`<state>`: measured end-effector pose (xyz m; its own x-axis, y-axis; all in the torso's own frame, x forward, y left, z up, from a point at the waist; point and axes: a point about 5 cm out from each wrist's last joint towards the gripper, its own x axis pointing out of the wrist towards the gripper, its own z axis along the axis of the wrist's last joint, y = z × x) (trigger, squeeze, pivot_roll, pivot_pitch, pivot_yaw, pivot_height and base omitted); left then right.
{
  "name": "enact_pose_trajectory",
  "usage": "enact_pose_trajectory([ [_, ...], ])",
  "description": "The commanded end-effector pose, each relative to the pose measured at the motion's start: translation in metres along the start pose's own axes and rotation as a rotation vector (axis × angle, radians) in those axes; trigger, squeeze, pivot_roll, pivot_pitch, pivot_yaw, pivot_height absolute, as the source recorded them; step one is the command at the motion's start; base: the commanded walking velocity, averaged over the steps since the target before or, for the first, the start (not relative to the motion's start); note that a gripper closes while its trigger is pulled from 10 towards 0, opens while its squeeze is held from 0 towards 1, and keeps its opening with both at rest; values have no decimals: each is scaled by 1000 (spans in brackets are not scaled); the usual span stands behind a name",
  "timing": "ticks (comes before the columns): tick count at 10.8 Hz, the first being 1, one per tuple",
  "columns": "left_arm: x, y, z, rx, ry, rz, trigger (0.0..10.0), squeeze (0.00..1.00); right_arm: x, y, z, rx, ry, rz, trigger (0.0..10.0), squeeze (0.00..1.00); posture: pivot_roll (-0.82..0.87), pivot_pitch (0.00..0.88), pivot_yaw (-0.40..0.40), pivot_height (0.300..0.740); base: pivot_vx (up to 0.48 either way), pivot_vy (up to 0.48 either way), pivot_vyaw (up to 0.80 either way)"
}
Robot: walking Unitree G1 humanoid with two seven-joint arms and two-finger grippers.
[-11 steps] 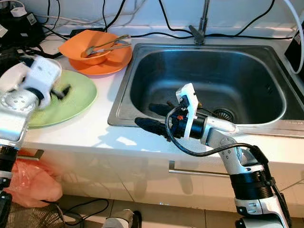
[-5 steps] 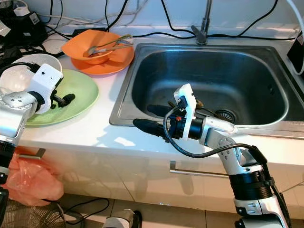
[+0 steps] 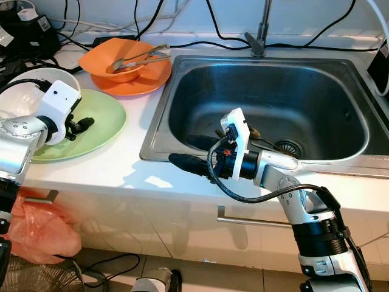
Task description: Kitchen organization
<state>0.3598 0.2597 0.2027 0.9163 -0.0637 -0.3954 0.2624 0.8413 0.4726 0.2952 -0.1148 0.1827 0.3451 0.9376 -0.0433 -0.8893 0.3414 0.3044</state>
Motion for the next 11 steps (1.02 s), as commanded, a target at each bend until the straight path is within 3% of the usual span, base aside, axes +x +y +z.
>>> enact_pose_trajectory([
  [1, -1, 6, 3, -13, -14, 9, 0, 0, 1, 2, -2, -2, 9, 12, 10000, 396, 249, 75, 93, 740, 0, 0, 0],
  [5, -2, 10, 17, -19, -110, 62, 0, 0, 0, 1, -2, 0, 13, 6, 10000, 380, 247, 74, 92, 740, 0, 0, 0],
  [11, -1, 9, 19, -30, -130, 77, 0, 0, 0, 0, -2, -1, 11, 3, 10000, 380, 248, 68, 90, 740, 0, 0, 0],
])
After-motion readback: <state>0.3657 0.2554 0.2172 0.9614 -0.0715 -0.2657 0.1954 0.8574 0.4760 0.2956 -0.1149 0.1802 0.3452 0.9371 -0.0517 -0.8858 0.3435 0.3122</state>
